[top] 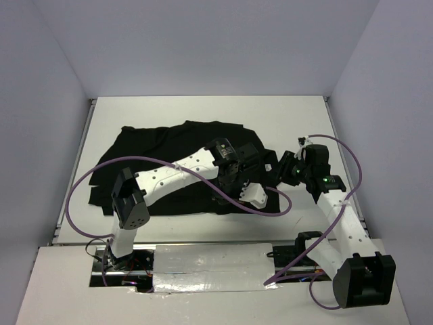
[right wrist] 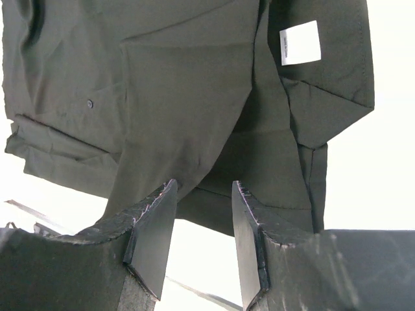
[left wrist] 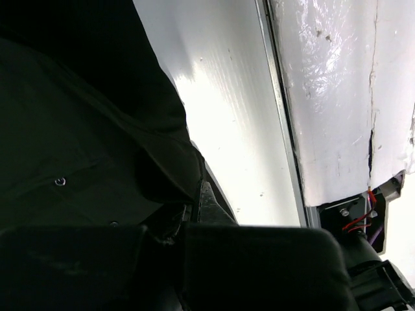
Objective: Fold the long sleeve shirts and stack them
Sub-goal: Fold the shirt
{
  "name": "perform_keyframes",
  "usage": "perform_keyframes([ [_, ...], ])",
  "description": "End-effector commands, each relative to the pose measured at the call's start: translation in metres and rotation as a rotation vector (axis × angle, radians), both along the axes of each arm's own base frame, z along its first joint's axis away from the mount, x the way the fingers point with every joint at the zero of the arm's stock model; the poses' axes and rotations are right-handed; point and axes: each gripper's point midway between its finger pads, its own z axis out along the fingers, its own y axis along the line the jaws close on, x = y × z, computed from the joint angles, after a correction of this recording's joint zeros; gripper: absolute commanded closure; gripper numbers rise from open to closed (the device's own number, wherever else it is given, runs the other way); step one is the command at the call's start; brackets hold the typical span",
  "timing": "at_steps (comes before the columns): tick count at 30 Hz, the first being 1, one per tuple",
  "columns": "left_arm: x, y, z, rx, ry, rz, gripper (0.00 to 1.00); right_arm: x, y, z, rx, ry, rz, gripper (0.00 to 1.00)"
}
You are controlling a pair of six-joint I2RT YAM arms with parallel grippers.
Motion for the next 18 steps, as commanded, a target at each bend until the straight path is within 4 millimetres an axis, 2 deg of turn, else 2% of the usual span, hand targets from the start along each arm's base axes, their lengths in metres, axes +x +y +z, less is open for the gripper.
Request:
perform_keyframes([
  [1,-0.009,-0.002,0.000,-0.014,0.038,-0.108,1.00,-0.002,-0.003,-0.002,-0.012,-0.008,0.002,0.53],
  [5,-0.017,-0.004,-0.005,-0.025,0.087,-0.129,1.00,-0.004,-0.006,-0.002,-0.029,-0.008,-0.003,0.53],
  [9,-0.012,-0.009,-0.018,-0.042,0.066,-0.190,0.97,-0.004,-0.007,-0.006,-0.027,0.001,-0.006,0.53],
  [12,0.005,-0.020,-0.026,-0.083,0.050,-0.181,0.93,-0.004,-0.007,-0.008,-0.019,0.010,-0.006,0.53],
  [17,0.060,-0.027,-0.046,-0.095,-0.029,-0.101,0.89,-0.007,-0.013,-0.016,-0.043,0.049,-0.028,0.53],
  [18,0.070,-0.032,-0.042,-0.114,-0.055,-0.087,0.89,-0.006,-0.020,-0.017,-0.041,0.054,-0.054,0.53],
])
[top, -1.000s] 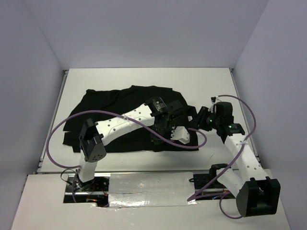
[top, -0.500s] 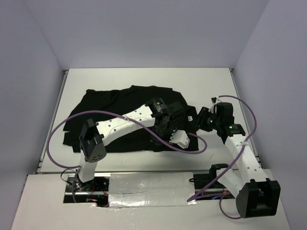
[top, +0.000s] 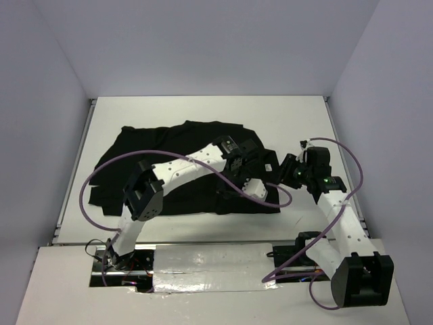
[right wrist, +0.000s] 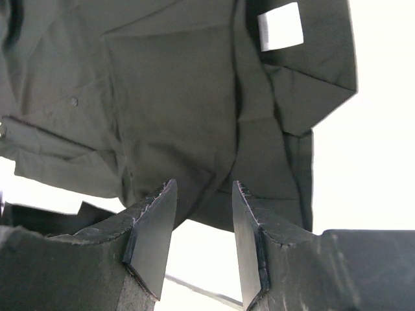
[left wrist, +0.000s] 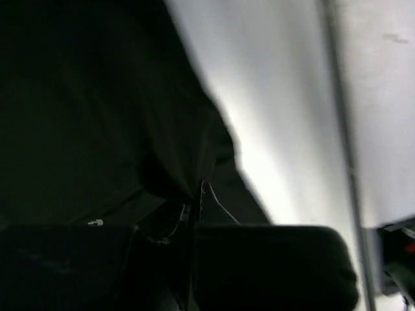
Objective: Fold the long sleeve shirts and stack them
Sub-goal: Fold the shirt
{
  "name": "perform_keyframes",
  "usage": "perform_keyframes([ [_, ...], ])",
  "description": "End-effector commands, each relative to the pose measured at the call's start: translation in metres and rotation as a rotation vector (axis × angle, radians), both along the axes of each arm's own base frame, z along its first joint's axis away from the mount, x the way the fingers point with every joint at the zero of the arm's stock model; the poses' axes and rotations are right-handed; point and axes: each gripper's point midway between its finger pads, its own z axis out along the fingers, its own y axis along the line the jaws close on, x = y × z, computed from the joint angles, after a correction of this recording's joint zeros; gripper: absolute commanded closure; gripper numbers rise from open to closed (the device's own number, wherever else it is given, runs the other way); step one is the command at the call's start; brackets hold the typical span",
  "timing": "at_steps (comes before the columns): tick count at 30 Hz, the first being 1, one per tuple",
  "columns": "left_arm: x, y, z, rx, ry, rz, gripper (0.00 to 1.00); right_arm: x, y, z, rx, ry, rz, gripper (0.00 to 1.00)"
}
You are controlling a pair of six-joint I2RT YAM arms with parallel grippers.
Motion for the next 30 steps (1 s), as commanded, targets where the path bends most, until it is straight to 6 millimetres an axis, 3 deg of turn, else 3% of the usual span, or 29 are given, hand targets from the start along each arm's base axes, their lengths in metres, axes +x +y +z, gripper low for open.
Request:
perform_keyframes([
  [1,0.047,-0.017,-0.002,-0.076,-0.077,0.036,0.89,0.001,-0.012,-0.006,-0.026,0.011,-0.028,0.53],
  [7,0.078,-0.031,-0.005,-0.089,-0.150,0.059,0.89,0.001,-0.009,-0.008,-0.008,0.005,-0.018,0.53],
  [13,0.104,-0.022,-0.024,0.005,-0.243,0.078,0.91,-0.001,-0.011,-0.013,-0.018,0.016,-0.015,0.53],
  [21,0.149,-0.016,-0.025,0.088,-0.416,0.255,0.95,0.003,-0.006,-0.009,0.006,-0.012,0.001,0.53],
  [30,0.170,-0.009,-0.035,0.123,-0.495,0.372,0.90,0.006,-0.002,-0.012,0.031,-0.004,0.015,0.53],
])
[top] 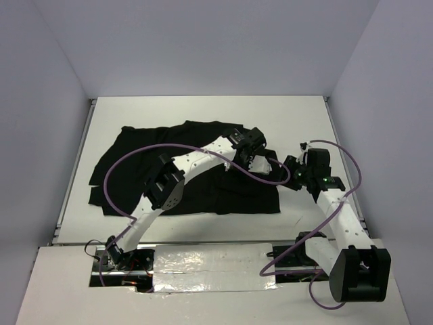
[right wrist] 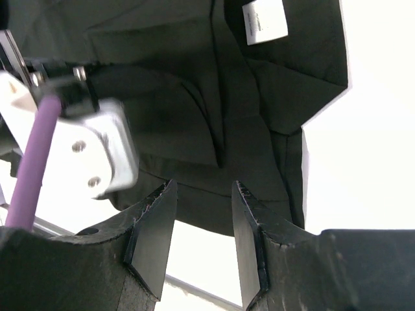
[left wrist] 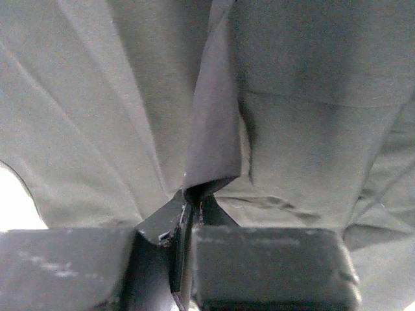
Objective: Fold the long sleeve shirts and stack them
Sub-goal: Fold the shirt
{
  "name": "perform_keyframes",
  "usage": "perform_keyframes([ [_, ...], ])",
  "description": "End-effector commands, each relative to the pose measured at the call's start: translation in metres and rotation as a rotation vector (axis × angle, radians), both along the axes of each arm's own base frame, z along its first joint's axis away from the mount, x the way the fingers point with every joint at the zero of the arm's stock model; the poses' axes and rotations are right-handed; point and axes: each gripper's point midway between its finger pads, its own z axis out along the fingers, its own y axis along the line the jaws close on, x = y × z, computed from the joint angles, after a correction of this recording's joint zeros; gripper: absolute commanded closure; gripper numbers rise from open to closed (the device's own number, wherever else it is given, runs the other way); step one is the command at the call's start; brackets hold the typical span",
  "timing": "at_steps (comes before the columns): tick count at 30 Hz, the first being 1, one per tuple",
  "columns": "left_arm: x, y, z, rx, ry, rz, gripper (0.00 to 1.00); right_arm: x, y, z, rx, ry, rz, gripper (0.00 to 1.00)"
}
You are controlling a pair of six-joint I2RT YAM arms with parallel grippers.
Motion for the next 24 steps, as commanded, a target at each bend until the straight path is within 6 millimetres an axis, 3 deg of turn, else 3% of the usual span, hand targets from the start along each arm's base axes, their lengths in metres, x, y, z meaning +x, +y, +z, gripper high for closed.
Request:
perform_keyframes([
  [1,0.018,0.002,0.004,0.000,-0.077,0.078,0.90,0.006,0.002,0.003,0.017,-0.037,0.014,0.53],
  [4,0.028,0.001,0.006,-0.015,-0.114,0.107,0.88,0.006,0.003,0.004,0.020,-0.040,0.013,0.53],
  [6,0.034,0.000,0.006,-0.021,-0.133,0.127,0.78,0.006,0.003,0.004,0.022,-0.039,0.015,0.53],
  [7,0.034,0.000,0.007,-0.025,-0.133,0.126,0.64,0.006,0.004,0.003,0.025,-0.037,0.017,0.53],
  [11,0.036,0.002,0.009,-0.027,-0.149,0.152,0.33,0.005,0.005,0.004,0.030,-0.041,0.029,0.42],
  [15,0.051,0.004,0.031,-0.084,-0.201,0.212,0.19,0.003,0.007,0.009,0.028,-0.076,0.040,0.40],
  [16,0.055,0.003,0.043,-0.114,-0.218,0.233,0.04,0.001,0.007,0.011,0.027,-0.095,0.042,0.41],
  [20,0.063,0.011,0.067,-0.164,-0.245,0.272,0.01,-0.006,0.017,0.015,0.048,-0.166,0.094,0.52],
  [22,0.060,0.015,0.071,-0.176,-0.229,0.294,0.01,-0.005,0.018,0.024,0.030,-0.233,0.119,0.53],
  [24,0.053,0.022,0.080,-0.215,-0.178,0.316,0.01,-0.006,0.033,0.033,-0.054,-0.350,0.244,0.53],
])
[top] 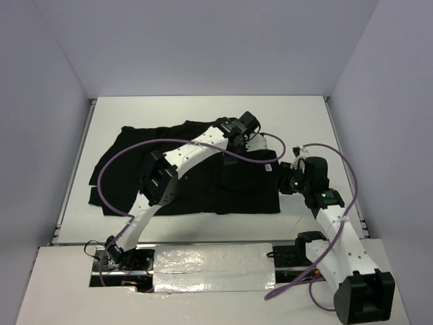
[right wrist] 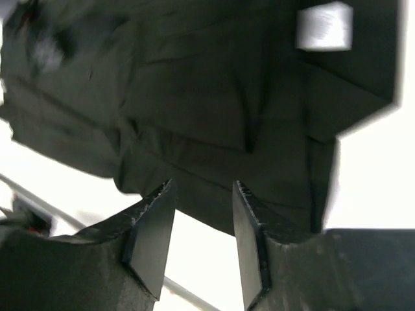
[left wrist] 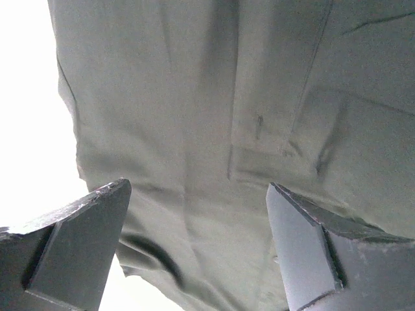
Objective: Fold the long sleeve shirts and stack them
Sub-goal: Fold the shirt
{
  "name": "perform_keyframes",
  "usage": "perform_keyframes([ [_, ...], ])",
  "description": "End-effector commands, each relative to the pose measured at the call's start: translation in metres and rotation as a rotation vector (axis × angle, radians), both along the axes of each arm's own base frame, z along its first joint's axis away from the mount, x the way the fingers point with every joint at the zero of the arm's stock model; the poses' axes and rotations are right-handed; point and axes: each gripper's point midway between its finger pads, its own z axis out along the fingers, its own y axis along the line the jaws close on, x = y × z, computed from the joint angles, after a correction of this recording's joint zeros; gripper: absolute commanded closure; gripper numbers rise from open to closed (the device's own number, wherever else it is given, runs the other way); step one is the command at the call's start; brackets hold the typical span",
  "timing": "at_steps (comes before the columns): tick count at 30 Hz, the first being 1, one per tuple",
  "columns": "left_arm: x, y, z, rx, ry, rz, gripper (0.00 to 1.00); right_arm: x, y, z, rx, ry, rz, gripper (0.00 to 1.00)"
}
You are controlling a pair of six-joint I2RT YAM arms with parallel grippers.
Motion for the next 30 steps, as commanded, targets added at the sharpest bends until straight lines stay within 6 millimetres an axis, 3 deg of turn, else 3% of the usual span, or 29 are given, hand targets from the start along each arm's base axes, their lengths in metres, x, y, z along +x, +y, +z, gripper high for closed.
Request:
perform_keyframes([
  [1,-0.008,0.011,0.047,-0.135,0.017,0.073,0.01,0.010,0.020,0.038,-0.104,-0.288,0.168,0.51],
  [2,-0.009,0.023,0.050,-0.150,0.051,0.094,0.01,0.008,0.033,0.045,-0.140,-0.358,0.237,0.49],
  [3,-0.013,0.028,0.066,-0.197,0.063,0.096,0.01,0.011,0.045,0.063,-0.162,-0.477,0.305,0.48],
  [4,-0.025,0.028,0.066,-0.250,0.135,0.088,0.01,0.010,0.052,0.072,-0.207,-0.551,0.356,0.48],
  [6,-0.035,0.052,0.090,-0.315,0.182,0.109,0.01,0.002,0.074,0.077,-0.371,-0.728,0.560,0.48],
  [7,-0.049,0.058,0.085,-0.341,0.255,0.107,0.03,-0.001,0.082,0.072,-0.428,-0.762,0.638,0.47],
  [8,-0.052,0.081,0.099,-0.371,0.267,0.148,0.04,-0.012,0.096,0.063,-0.516,-0.830,0.788,0.46],
  [9,-0.056,0.095,0.101,-0.391,0.295,0.178,0.07,-0.016,0.101,0.054,-0.560,-0.838,0.856,0.46],
  [11,-0.064,0.136,0.090,-0.437,0.403,0.283,0.27,-0.019,0.109,0.029,-0.661,-0.798,0.965,0.47],
  [12,-0.070,0.157,0.098,-0.459,0.404,0.322,0.34,-0.021,0.112,0.022,-0.695,-0.780,1.012,0.47],
  [13,-0.083,0.179,0.078,-0.432,0.467,0.366,0.48,-0.026,0.122,0.006,-0.726,-0.754,1.084,0.47],
  [14,-0.083,0.216,0.083,-0.462,0.443,0.417,0.53,-0.019,0.124,0.006,-0.769,-0.751,1.065,0.47],
  [15,-0.098,0.238,0.064,-0.447,0.492,0.457,0.54,-0.020,0.129,-0.005,-0.789,-0.728,1.093,0.45],
  [16,-0.101,0.271,0.061,-0.466,0.488,0.521,0.53,-0.014,0.127,-0.009,-0.825,-0.713,1.072,0.44],
  [17,-0.111,0.284,0.066,-0.487,0.465,0.511,0.50,-0.010,0.132,-0.006,-0.830,-0.727,1.055,0.43],
  [18,-0.125,0.299,0.051,-0.462,0.484,0.488,0.43,-0.006,0.133,-0.011,-0.836,-0.704,1.040,0.41],
  [19,-0.128,0.327,0.049,-0.474,0.456,0.547,0.40,-0.003,0.134,-0.011,-0.843,-0.700,1.027,0.40],
  [20,-0.133,0.339,0.051,-0.455,0.417,0.499,0.37,0.000,0.137,-0.010,-0.843,-0.704,1.021,0.40],
  [22,-0.148,0.363,0.035,-0.461,0.433,0.510,0.31,0.002,0.137,-0.022,-0.860,-0.668,1.035,0.40],
  [25,-0.150,0.390,0.005,-0.420,0.421,0.510,0.28,0.002,0.139,-0.034,-0.865,-0.618,1.060,0.41],
  [27,-0.154,0.396,-0.012,-0.386,0.450,0.463,0.25,0.003,0.137,-0.041,-0.877,-0.599,1.064,0.41],
  [30,-0.137,0.404,-0.028,-0.404,0.399,0.458,0.21,0.008,0.132,-0.044,-0.923,-0.595,1.051,0.41],
])
